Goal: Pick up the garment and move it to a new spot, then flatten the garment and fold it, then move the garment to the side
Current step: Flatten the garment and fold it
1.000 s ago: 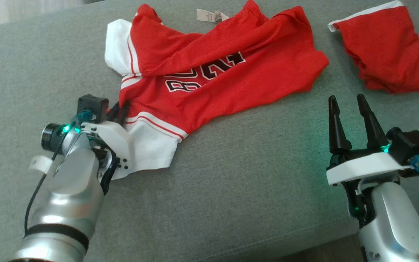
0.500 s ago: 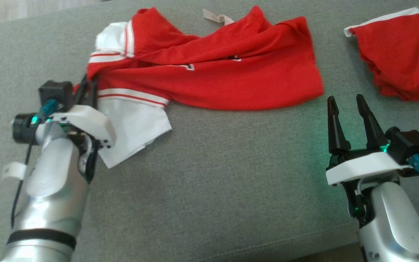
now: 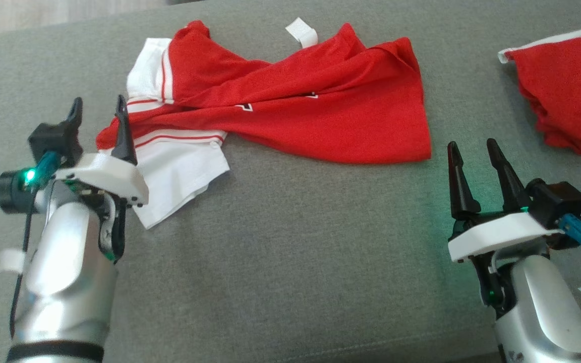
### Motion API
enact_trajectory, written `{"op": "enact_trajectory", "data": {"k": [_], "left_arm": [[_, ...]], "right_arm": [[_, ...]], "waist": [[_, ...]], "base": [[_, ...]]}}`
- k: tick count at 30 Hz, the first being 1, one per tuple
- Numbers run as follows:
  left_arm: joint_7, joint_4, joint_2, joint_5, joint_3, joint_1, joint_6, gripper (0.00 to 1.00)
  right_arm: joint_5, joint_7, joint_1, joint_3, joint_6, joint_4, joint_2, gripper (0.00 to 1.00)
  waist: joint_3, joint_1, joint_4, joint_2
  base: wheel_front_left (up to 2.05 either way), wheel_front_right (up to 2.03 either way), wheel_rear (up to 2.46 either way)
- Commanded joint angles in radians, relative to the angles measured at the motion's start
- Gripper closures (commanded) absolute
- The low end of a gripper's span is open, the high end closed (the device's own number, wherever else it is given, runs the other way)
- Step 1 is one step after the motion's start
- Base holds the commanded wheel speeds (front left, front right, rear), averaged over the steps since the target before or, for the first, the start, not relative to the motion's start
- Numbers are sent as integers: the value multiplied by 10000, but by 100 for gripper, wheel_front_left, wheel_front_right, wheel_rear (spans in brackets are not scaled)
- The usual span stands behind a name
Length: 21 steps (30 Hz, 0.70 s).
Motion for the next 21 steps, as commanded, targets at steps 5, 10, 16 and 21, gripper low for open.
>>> {"op": "enact_trajectory", "data": {"k": [5, 10, 16, 21], "left_arm": [[-123, -2277, -205, -146, 1036, 1165, 123, 0], [-123, -3802, -685, -353, 1497, 2553, -97, 0], [-124, -4085, -877, -577, 1347, 3369, -378, 0], [-124, -2841, -895, -955, 542, 3246, -797, 0]], "right_arm": [[-7, -149, 113, 329, -9, -276, -12, 0], [15, -257, 342, 376, -9, -223, -65, 0], [56, -290, 426, 476, -9, -182, -67, 0], [77, -284, 368, 545, -9, -188, -77, 0]], "waist": [[-294, 0, 327, 0], [-532, 0, 617, 0], [-659, 0, 791, 0], [-652, 0, 737, 0]], "base": [[0, 0, 0], [0, 0, 0], [0, 0, 0], [0, 0, 0]]}}
